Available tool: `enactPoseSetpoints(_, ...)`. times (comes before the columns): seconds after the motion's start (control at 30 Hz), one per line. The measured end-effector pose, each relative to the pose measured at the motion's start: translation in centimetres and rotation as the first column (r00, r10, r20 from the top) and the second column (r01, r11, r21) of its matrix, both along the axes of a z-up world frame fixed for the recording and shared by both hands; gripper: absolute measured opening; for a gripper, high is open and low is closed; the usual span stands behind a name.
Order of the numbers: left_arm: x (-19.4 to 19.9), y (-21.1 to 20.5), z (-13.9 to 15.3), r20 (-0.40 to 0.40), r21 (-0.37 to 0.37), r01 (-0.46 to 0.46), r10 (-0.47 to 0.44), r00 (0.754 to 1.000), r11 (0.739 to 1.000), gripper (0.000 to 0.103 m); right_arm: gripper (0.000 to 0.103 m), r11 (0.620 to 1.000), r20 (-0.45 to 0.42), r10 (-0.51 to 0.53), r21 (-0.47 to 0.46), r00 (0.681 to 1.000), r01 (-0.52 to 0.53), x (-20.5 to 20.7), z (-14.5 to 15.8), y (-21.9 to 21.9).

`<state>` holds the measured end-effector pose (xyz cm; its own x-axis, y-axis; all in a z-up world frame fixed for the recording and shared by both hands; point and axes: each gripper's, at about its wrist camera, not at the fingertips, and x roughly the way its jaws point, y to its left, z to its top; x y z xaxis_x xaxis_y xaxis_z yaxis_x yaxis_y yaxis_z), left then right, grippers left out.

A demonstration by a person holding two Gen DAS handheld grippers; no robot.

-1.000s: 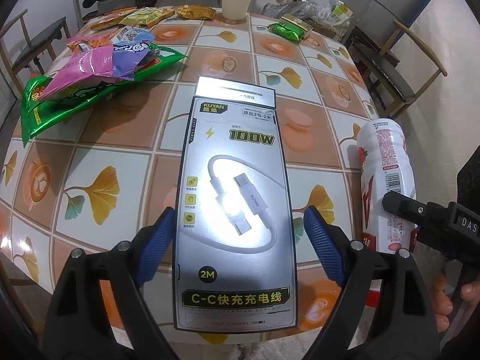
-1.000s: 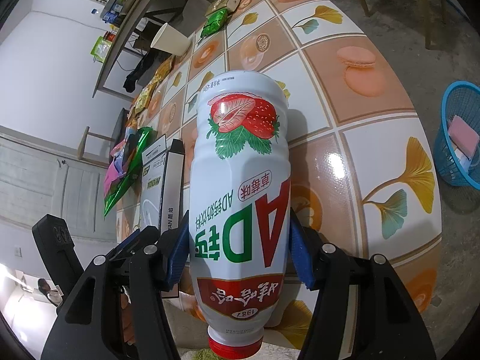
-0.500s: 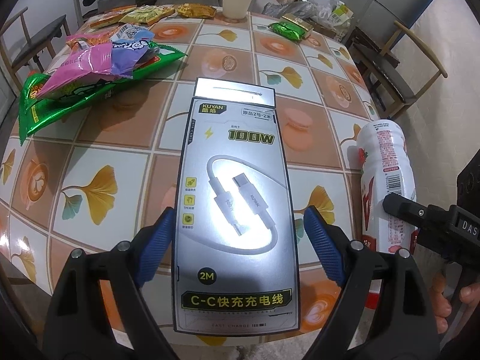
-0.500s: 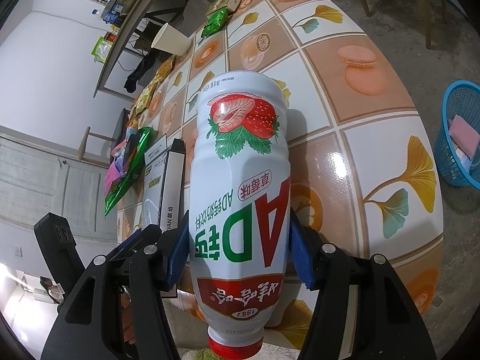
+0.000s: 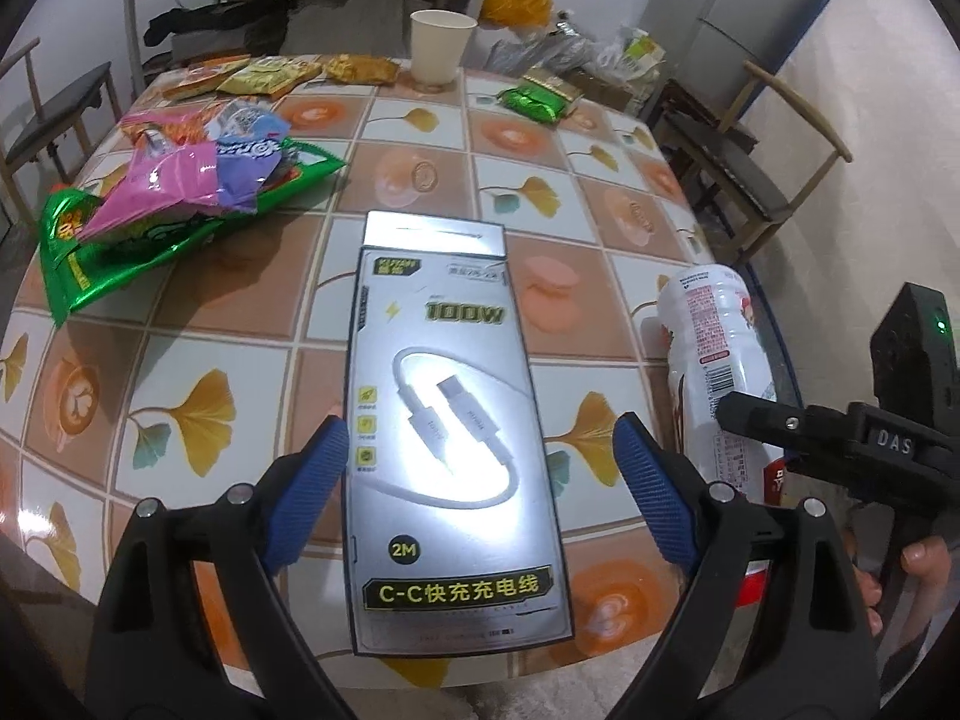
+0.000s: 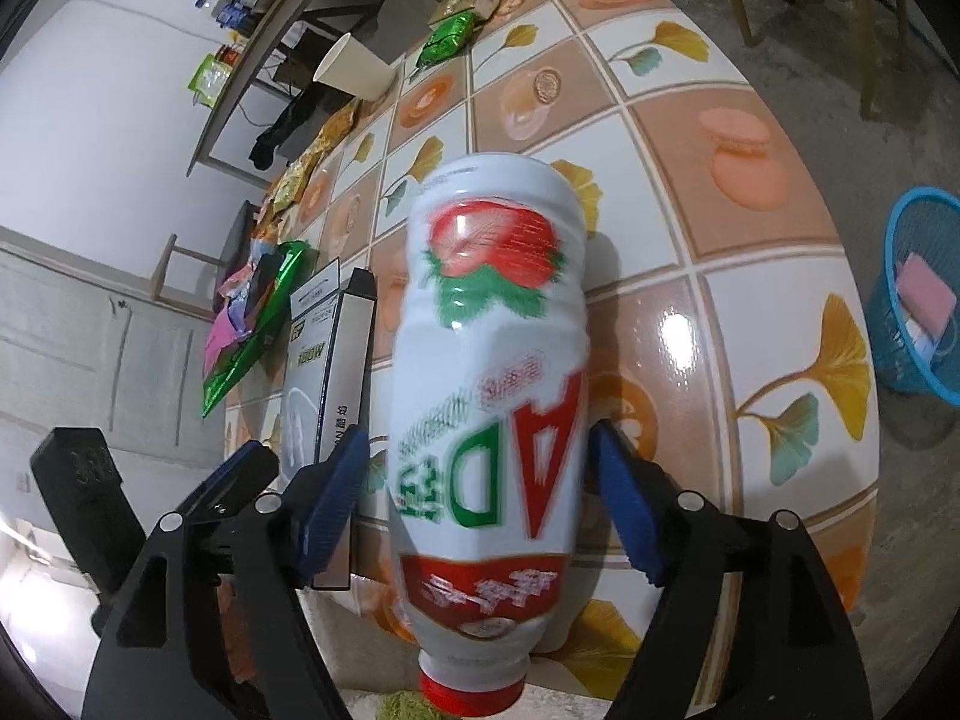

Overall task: Collect trash
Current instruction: 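Lift the cable box with the left gripper while the right gripper holds the bottle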

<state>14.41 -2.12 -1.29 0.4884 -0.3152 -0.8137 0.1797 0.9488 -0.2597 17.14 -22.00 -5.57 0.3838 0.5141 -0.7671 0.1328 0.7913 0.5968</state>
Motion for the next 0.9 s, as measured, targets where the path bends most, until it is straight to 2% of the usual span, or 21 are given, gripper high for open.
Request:
enactPoseSetpoints(0.2, 0.7, -0.4, 0.4, 0.007, -0.037, 0.039, -0.038, 0.999, 0.999, 0.089, 0.080, 1.000, 0.011, 0.018, -0.014, 1.000, -0.018, 0.5, 0.7, 0.4)
enactPoseSetpoints(0.33, 1.7, -1.1, 0.1, 0.008, 0.012, 0.052, -0.052, 0.999, 0.999, 0.089, 0.081, 0.998, 0.018, 0.042, -0.056, 0.999, -0.041, 1.2, 0.9, 1.2)
enactPoseSetpoints(0.43, 2.4, -1.4, -0.7, -0.013, 0.111, 0.031, -0.030, 0.999, 0.993, 0.089, 0.081, 0.994, -0.005, 0.054, -0.099, 0.999, -0.055, 1.6, 0.5, 1.5)
enactPoseSetpoints(0.63, 3.3, -0.5, -2.7, -0.100, 0.120, 0.042, -0.030, 0.995, 0.992, 0.089, 0.081, 0.984, 0.012, 0.091, -0.154, 0.996, -0.088, 1.4, 0.1, 1.9)
enactPoseSetpoints(0.67, 3.3, -0.4, -3.1, -0.108, 0.122, 0.044, -0.030, 0.994, 0.992, 0.089, 0.080, 0.983, 0.020, 0.093, -0.160, 0.995, -0.089, 1.3, 0.1, 1.9)
enactPoseSetpoints(0.8, 3.2, -0.6, -3.6, -0.101, 0.137, 0.055, -0.042, 0.994, 0.989, 0.089, 0.060, 0.981, 0.037, 0.094, -0.174, 0.995, -0.087, 1.0, 0.0, 1.7)
enactPoseSetpoints(0.87, 3.2, -0.7, -3.7, -0.098, 0.138, 0.060, -0.046, 0.994, 0.989, 0.080, 0.059, 0.989, 0.041, 0.086, -0.124, 0.995, -0.080, 0.9, -0.1, 1.1)
enactPoseSetpoints(0.9, 3.2, -0.8, -3.6, -0.095, 0.145, 0.058, -0.045, 0.994, 0.988, 0.079, 0.059, 0.991, 0.043, 0.080, -0.108, 0.996, -0.075, 0.8, -0.2, 0.8)
